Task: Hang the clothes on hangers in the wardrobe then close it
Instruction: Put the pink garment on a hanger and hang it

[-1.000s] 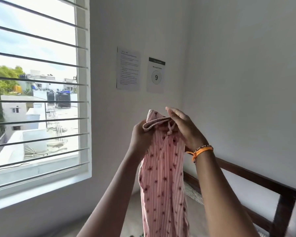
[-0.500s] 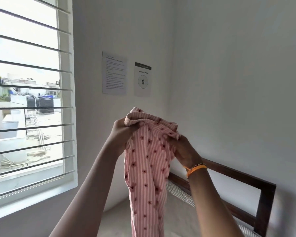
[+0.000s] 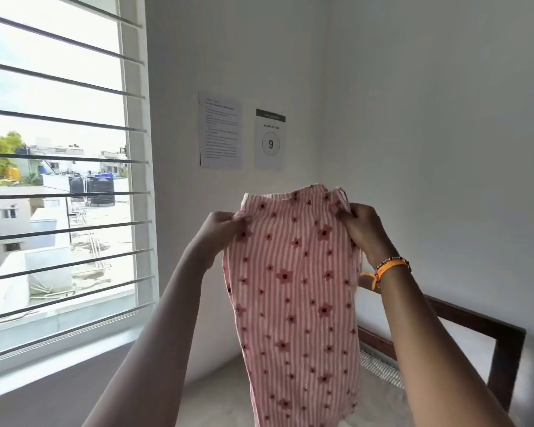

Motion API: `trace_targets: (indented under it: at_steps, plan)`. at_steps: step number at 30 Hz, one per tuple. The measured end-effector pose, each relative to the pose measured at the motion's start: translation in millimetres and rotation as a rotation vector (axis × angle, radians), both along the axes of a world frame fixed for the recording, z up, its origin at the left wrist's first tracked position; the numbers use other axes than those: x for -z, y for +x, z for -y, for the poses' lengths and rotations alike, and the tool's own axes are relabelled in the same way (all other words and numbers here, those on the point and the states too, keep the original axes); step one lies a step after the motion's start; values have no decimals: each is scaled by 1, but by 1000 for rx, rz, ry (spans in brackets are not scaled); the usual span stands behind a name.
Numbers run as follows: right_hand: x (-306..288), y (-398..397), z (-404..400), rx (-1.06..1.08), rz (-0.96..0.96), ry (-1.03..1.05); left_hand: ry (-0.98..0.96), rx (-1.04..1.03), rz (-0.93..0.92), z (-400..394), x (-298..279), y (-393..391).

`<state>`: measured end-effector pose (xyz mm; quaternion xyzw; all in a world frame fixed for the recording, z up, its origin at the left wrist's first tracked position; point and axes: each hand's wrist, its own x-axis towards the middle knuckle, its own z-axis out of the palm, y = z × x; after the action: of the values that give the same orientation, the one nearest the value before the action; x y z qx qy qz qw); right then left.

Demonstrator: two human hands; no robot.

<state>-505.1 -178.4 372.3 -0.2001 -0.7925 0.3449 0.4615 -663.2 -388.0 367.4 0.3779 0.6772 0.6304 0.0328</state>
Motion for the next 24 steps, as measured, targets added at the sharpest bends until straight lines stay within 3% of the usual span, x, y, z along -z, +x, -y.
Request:
trace_targets:
  at_steps: [2, 5, 7, 9, 11, 14, 16, 22, 23, 24]
  plan:
    - [10, 15, 9, -108, 118, -146, -52, 62, 78, 8, 10, -1]
    - [15, 34, 15, -442, 274, -372, -106, 356, 352, 16, 13, 1]
    - [6, 28, 13, -536, 133, -516, 36, 492, 568, 10, 2, 0]
    - [3, 10, 7, -605, -131, -727, 262, 586, 657, -2, 1, -14]
    - [30, -9, -3, -693, -215, -888, 203, 554, 696, -7, 32, -33]
    - [148, -3, 6, -514, 124, -911, -150, 573, 822, -6, 152, -22]
    - [205, 12, 28, -391, 282, -927, -171, 631, 915, -4, 203, 15]
    - [229, 16, -9, -119, 346, -974, -155, 274, 743, -24, 234, 7]
    - [272, 42, -4, -65, 427, -1017, -245, 210, 769, -17, 269, 24]
    - [274, 50, -3, -56, 437, -1000, -237, 188, 731, -14, 270, 23]
